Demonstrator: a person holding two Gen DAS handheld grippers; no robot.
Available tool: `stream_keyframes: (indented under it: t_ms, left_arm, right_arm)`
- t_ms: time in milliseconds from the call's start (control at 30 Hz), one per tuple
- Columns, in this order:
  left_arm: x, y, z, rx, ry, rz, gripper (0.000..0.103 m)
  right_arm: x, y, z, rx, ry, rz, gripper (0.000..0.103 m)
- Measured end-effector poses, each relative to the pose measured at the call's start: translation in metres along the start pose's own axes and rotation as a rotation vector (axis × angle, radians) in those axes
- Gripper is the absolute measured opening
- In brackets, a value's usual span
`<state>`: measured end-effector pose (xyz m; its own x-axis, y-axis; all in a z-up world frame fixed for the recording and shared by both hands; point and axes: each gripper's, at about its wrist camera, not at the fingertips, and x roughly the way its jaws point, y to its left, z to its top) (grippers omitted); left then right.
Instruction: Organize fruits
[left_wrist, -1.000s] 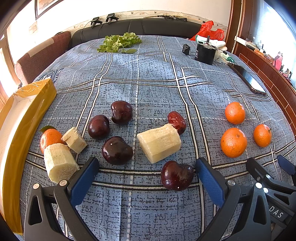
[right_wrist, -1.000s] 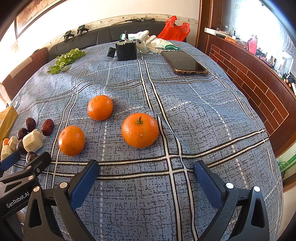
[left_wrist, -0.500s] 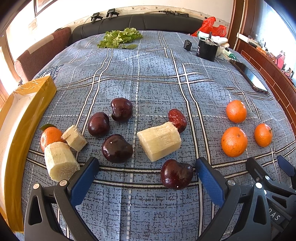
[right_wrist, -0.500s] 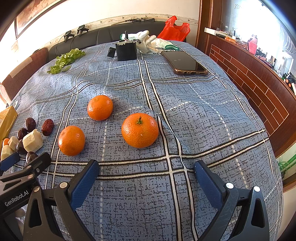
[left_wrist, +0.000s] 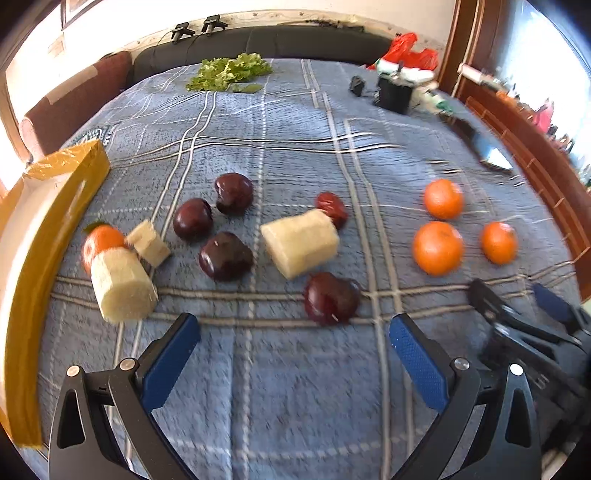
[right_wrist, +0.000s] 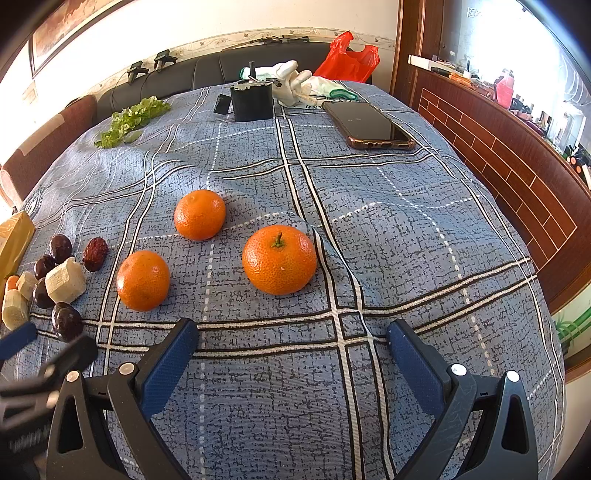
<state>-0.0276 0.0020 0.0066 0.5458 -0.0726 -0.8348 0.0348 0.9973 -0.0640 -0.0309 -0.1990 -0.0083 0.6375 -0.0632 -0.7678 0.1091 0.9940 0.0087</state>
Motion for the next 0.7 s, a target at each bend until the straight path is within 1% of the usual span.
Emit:
stream_keyframes:
  t_ms: [100, 233, 300, 400, 467, 567, 700]
  left_arm:
    - [-0.020, 0.000, -0.006, -0.002, -0.053, -0.030, 0.103]
    - [-0.058, 0.003, -0.013, 0.018, -0.173, -0.035, 0.103]
    - [-0.082, 0.007, -0.020, 0.028, -0.256, -0.005, 0.103]
    - [-0.110, 0.017, -0.024, 0.029, -0.351, 0.033, 0.103]
    - [-0.128, 0.027, -0.027, 0.014, -0.387, 0.026, 0.103]
    - [-0.160, 0.041, -0.028, -0.012, -0.445, -0.016, 0.103]
    - [-0.194, 0.051, -0.034, 0.003, -0.521, -0.026, 0.103]
  right_arm:
    - [0.000, 0.000, 0.000, 0.000, 0.000, 0.000, 0.103]
    - [-0.001, 0.001, -0.001, 0.000, 0.000, 0.000, 0.103]
    - [-0.001, 0.002, -0.001, 0.001, 0.000, -0.001, 0.103]
    - [-0.002, 0.001, -0.002, 0.001, 0.002, 0.002, 0.103]
    - [-0.002, -0.001, 0.001, -0.005, 0.025, 0.014, 0.103]
    - [-0.004, -0.003, -0.003, 0.037, 0.079, -0.014, 0.103]
    - [-0.012, 0.002, -0.012, 0.046, 0.107, -0.030, 0.103]
